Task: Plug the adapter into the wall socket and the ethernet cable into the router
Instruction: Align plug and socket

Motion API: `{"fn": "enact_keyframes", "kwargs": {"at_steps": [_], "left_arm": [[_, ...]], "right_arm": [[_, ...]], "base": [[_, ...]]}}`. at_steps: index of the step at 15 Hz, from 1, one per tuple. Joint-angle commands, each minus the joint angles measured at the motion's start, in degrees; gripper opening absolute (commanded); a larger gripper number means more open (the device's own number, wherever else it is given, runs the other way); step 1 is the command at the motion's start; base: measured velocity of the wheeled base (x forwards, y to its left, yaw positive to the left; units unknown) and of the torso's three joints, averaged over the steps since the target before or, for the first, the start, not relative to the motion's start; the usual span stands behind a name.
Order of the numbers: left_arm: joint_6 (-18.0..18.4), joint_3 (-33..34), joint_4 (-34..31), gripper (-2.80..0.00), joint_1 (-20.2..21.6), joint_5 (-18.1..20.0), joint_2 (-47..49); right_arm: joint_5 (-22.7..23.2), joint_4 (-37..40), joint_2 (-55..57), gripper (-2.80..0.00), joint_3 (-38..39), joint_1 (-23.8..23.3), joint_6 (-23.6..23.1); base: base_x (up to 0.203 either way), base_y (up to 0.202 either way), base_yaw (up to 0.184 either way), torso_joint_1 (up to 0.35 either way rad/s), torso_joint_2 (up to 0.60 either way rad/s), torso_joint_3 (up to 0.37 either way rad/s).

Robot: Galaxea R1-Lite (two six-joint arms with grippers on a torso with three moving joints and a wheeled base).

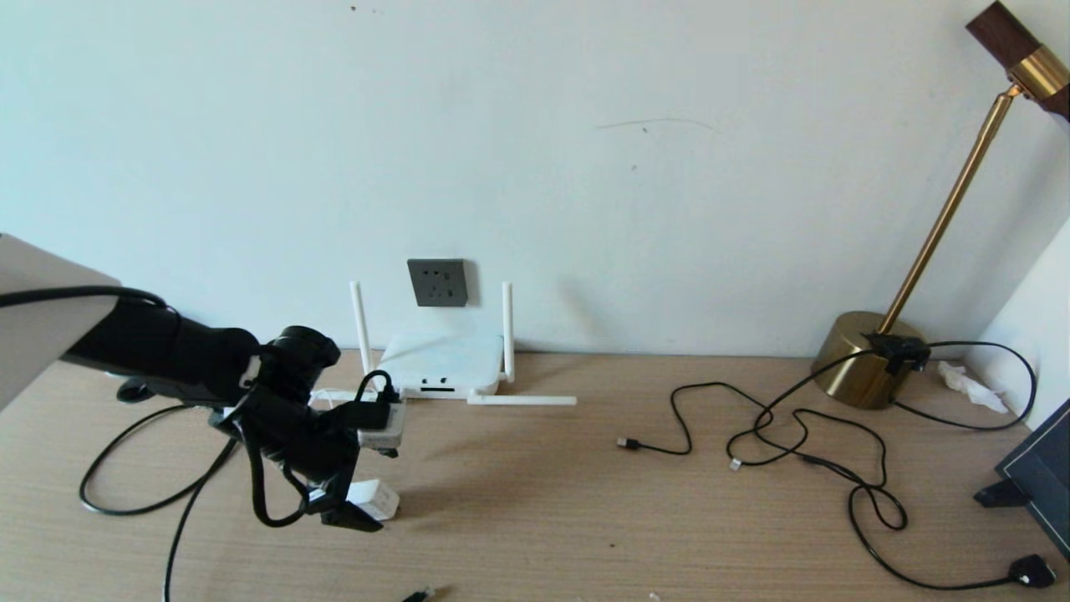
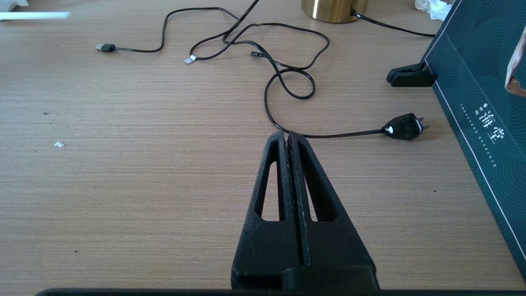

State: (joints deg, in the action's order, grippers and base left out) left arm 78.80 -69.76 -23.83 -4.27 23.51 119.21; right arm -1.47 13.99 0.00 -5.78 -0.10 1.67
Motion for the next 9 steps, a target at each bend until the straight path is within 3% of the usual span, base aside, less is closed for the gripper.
{"fn": "enact_keyframes", "kwargs": {"at_steps": [1, 5, 9], "left_arm": [[1.28, 0.58, -0.16, 0.0, 0.12, 0.13, -1.05], [6.59, 0.77, -0.15, 0.0, 0.91, 0.22, -0.55], [6.81, 0.68, 0.01, 0.0, 0.84, 0.49, -0.38]], "right_arm": [[0.06, 0.07, 0.0, -2.8, -0.02, 0.01, 0.0], [-0.02, 0.07, 0.0, -2.8, 0.01, 0.01, 0.0], [0.06, -0.01, 0.0, -2.8, -0.02, 0.01, 0.03]], "base": [[0.0, 0.0, 0.0, 0.0, 0.0, 0.0], [0.0, 0.0, 0.0, 0.0, 0.0, 0.0], [0.0, 0.0, 0.0, 0.0, 0.0, 0.0]]}}
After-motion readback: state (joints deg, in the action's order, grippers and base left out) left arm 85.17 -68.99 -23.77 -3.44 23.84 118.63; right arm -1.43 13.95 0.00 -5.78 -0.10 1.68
